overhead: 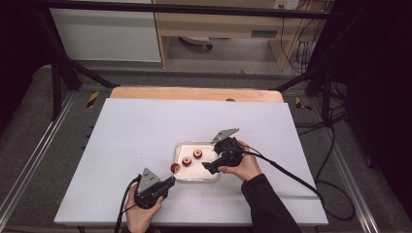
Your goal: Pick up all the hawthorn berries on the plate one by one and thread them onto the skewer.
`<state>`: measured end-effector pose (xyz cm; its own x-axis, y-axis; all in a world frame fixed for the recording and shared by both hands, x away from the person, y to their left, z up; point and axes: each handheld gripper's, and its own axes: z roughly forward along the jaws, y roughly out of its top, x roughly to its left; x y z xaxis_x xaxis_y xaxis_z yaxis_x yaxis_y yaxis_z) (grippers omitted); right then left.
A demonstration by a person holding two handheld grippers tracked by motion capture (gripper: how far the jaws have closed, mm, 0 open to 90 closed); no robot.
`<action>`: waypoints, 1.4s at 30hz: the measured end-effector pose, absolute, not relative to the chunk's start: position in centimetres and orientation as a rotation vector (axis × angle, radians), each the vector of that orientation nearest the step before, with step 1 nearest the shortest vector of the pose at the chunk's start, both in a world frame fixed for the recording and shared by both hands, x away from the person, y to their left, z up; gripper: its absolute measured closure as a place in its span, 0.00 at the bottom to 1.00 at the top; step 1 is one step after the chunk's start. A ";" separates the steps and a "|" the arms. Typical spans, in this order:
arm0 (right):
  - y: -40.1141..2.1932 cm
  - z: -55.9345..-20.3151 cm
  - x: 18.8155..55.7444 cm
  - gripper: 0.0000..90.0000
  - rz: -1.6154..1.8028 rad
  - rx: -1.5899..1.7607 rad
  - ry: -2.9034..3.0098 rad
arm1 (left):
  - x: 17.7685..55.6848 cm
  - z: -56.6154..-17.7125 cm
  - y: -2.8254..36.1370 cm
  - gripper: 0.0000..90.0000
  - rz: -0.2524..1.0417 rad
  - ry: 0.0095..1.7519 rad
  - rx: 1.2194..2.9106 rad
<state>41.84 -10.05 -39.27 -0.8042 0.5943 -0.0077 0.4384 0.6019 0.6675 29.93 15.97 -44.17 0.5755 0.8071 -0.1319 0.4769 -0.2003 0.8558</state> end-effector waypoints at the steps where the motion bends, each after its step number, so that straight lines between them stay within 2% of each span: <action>1: -9.9 -39.2 42.0 0.09 0.982 0.842 2.609 | 29.9 -44.2 16.0 0.98 0.434 1.043 1.852; 25: -7.0 -39.8 45.6 0.16 0.824 0.622 2.746 | 30.0 -44.2 16.7 0.98 0.438 1.045 1.854; 29: -6.3 -39.9 46.0 0.20 0.817 0.589 2.763 | 30.0 -44.2 16.7 0.98 0.432 1.045 1.856; 33: -5.8 -40.0 46.5 0.27 0.782 0.551 2.786 | 30.0 -44.3 16.8 0.98 0.426 1.047 1.855; 35: -5.4 -40.1 46.8 0.33 0.772 0.529 2.804 | 30.0 -44.3 16.9 0.98 0.425 1.049 1.857; 42: -5.1 -40.8 47.4 0.43 0.725 0.518 2.852 | 30.0 -44.4 16.9 0.98 0.414 1.049 1.856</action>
